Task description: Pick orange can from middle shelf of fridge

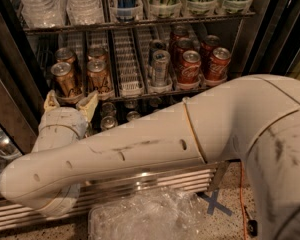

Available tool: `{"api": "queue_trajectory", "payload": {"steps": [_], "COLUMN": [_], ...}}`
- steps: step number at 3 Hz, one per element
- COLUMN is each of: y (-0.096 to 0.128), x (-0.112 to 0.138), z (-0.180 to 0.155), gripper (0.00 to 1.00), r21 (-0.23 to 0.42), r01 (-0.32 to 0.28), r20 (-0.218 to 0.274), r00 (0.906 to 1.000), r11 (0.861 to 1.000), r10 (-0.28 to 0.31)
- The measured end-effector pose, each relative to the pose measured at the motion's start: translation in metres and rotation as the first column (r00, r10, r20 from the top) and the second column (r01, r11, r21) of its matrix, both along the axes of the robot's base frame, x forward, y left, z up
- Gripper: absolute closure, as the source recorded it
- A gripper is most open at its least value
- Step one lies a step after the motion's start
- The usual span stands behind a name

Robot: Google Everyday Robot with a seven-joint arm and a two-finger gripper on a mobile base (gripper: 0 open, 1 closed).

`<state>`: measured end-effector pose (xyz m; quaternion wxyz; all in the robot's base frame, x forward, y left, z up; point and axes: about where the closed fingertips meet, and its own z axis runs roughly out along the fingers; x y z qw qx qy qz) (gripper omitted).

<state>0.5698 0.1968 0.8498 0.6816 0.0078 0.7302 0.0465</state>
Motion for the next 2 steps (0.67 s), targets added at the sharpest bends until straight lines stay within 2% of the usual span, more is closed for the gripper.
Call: {"api": "queue_trajectory", "payload": {"steps": [2], "y": [-0.002], "x": [0.025], "z": [-0.008], "gripper": [0.26], "r21": [-0.019], "r01": [0.012], "r20": [0.004], "r00": [0.9999], "r11": [1.000], "r10": [-0.012]}}
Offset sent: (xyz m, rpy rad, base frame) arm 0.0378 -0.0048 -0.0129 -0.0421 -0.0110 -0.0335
